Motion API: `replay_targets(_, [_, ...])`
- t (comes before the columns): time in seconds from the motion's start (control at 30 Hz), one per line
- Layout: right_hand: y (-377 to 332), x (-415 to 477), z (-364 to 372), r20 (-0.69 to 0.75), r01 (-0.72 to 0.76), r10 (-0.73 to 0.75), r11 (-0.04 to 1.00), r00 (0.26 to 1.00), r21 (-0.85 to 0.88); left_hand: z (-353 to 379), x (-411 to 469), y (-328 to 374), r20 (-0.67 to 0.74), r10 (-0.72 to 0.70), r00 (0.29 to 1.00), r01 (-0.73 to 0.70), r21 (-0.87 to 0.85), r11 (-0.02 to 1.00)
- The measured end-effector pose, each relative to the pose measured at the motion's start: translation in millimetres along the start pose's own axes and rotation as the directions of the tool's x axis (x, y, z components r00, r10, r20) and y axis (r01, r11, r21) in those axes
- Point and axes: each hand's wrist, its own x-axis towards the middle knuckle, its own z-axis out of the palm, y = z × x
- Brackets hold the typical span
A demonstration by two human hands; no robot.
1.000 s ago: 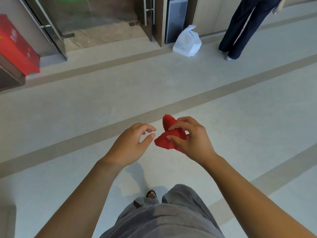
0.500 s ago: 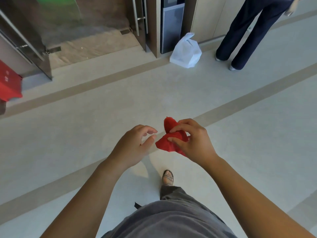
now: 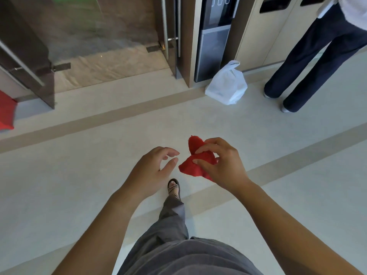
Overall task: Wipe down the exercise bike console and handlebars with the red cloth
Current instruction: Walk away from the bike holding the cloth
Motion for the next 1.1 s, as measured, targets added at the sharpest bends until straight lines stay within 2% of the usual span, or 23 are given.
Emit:
replay_targets(0.23, [29.9,172.9,-17.1,-0.047,-0.034,0.033,0.999,0.998,-0.022,-58.1,190.4,11.2,0.068,0.072,0.995,-0.071,-0.010,0.997])
replay_targets(0.5, [83.4,318.3,-54.8,-0.134,-0.099,0.098,0.995,0.986,-0.003,-84.4,369.1,39.4,0.143,0.122,0.982,-0.124,0.007,0.992])
replay_targets(0.63, [126.1,399.9,-76.6,-0.148,-0.104,0.106,0.994,0.983,0.023,-86.1,461.8,56.2,0.119,0.126,0.985,-0.131,0.028,0.991])
replay_targets(0.77, [166.5,492.9,-106.7,-0.106,-0.073,0.073,0.997,0.992,0.004,-89.2,555.9,86.7,0.035,0.105,0.994,-0.107,0.072,0.992])
replay_targets(0.87, [193.1,561.3,-134.0,-0.089,-0.033,0.034,0.999,0.995,0.016,-93.6,620.7,111.9,-0.013,0.092,0.996,-0.091,0.054,0.994])
replay_targets(0.97, [213.6,610.5,-154.0,-0.130,0.014,-0.009,0.999,0.991,0.042,-97.6,668.1,127.2,-0.056,0.105,0.993,-0.104,0.035,0.994])
replay_targets(1.1, [241.3,668.9,-180.5,-0.144,0.012,-0.004,0.998,0.990,0.054,-101.9,727.5,143.3,-0.087,0.102,0.991,-0.103,-0.004,0.995])
